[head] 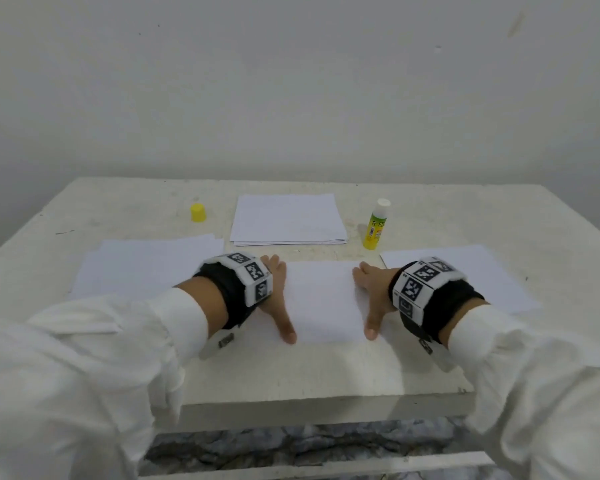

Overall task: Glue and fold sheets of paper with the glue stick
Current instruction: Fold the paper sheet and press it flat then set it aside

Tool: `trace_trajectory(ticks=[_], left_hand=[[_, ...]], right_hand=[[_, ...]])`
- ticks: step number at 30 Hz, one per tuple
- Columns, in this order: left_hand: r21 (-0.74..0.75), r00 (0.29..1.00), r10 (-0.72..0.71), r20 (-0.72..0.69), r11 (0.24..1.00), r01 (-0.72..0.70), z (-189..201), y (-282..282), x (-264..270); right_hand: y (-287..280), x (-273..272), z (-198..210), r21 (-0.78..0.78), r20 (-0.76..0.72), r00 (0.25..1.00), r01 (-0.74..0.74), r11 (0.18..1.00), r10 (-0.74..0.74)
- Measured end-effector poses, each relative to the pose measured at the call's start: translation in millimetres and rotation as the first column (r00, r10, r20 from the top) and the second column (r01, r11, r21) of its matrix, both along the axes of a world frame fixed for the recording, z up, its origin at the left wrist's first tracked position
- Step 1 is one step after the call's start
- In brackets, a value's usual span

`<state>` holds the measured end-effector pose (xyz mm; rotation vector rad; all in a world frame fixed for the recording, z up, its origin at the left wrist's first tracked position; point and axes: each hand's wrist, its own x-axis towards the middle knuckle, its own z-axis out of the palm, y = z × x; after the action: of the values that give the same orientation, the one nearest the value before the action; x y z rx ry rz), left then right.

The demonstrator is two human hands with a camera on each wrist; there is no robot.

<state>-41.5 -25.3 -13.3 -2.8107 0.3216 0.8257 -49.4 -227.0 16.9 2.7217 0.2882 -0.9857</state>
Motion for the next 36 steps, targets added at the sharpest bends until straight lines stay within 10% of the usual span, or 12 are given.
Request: trace_trajectory(ticks=[7, 29, 36], left_hand=[[-0.111, 0.993, -0.114, -0.007, 0.987, 0.113, -3.9, -82.9, -2.2], [-0.033, 0.973, 0.229, 0.023, 0.973, -0.228, 6.1, 21.0, -13.7], [-0.264, 0.962, 0.275, 0.001, 0.927, -0.265, 12.3, 20.7, -25.3]], right_hand=[[8.6, 18.4, -34.7, -0.180, 0.131, 0.977, -0.143, 0.973, 0.168], [-14.1, 1.1, -4.7, 0.017, 0.058, 0.995, -0.077, 0.997, 0.076], [-8.2, -4.3, -4.2, 0.068, 0.105, 0.990, -0.102, 0.992, 0.095]])
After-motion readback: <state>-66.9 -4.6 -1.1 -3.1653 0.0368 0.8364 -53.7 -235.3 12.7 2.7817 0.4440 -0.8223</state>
